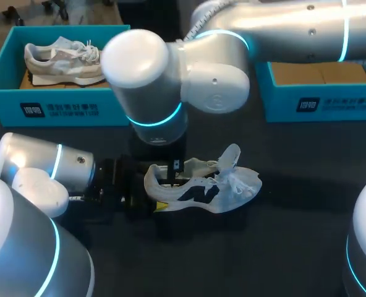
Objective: Take the shoe out of the shoebox, open the shoe tongue, remove and reinsert the insole, then place the shoe into the shoebox
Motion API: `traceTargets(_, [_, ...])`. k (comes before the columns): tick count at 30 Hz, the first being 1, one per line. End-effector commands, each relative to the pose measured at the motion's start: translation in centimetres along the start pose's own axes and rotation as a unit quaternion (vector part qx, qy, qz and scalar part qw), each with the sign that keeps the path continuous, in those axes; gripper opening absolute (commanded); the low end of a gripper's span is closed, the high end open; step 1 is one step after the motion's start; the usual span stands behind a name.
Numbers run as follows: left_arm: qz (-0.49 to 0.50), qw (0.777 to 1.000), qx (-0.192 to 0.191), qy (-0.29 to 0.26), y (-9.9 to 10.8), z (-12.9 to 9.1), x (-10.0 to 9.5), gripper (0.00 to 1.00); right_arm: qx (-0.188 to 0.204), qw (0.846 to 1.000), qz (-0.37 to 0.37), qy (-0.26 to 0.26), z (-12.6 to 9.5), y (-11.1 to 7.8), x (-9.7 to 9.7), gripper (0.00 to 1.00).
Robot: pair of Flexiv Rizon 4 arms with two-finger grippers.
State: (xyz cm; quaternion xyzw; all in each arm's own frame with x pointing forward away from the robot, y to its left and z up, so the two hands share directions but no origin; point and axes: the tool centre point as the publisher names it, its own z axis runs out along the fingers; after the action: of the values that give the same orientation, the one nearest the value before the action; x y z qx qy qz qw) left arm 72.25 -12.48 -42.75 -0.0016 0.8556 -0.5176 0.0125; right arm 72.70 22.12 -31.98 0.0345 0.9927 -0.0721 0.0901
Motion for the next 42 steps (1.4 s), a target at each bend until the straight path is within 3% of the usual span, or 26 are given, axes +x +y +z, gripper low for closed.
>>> traceTargets(1, [0.0, 1.0, -0.002, 0.0, 0.4, 0.4, 0.0, 0.0, -0.026, 1.0, -0.01, 0.013, 2.0, -0.7, -0.6, 0.0])
traceTargets(7, [0.0, 1.0, -0.002, 0.0, 0.4, 0.4, 0.0, 0.0, -0.036, 0.999, -0.021, 0.031, 4.3, -0.7, -0.3, 0.0])
traceTargets(15, [0.0, 1.0, -0.002, 0.0, 0.4, 0.4, 0.0, 0.0, -0.029, 0.999, -0.008, 0.042, 4.6, -2.3, 1.2, 0.0])
traceTargets(30, [0.0, 1.0, -0.002, 0.0, 0.4, 0.4, 0.0, 0.0, -0.033, 0.999, -0.028, 0.033, 6.6, -1.4, -0.7, 0.0])
traceTargets(32, [0.0, 1.0, -0.002, 0.0, 0.4, 0.4, 0.0, 0.0, -0.033, 0.999, -0.027, 0.031, 6.5, -1.4, -0.7, 0.29])
traceTargets(36, [0.0, 1.0, -0.002, 0.0, 0.4, 0.4, 0.0, 0.0, -0.037, 0.999, -0.021, 0.029, 6.9, -1.3, -0.8, 0.4])
traceTargets(42, [0.0, 1.0, -0.002, 0.0, 0.4, 0.4, 0.0, 0.0, -0.047, 0.998, -0.022, 0.035, 7.8, -0.6, -1.1, 0.44])
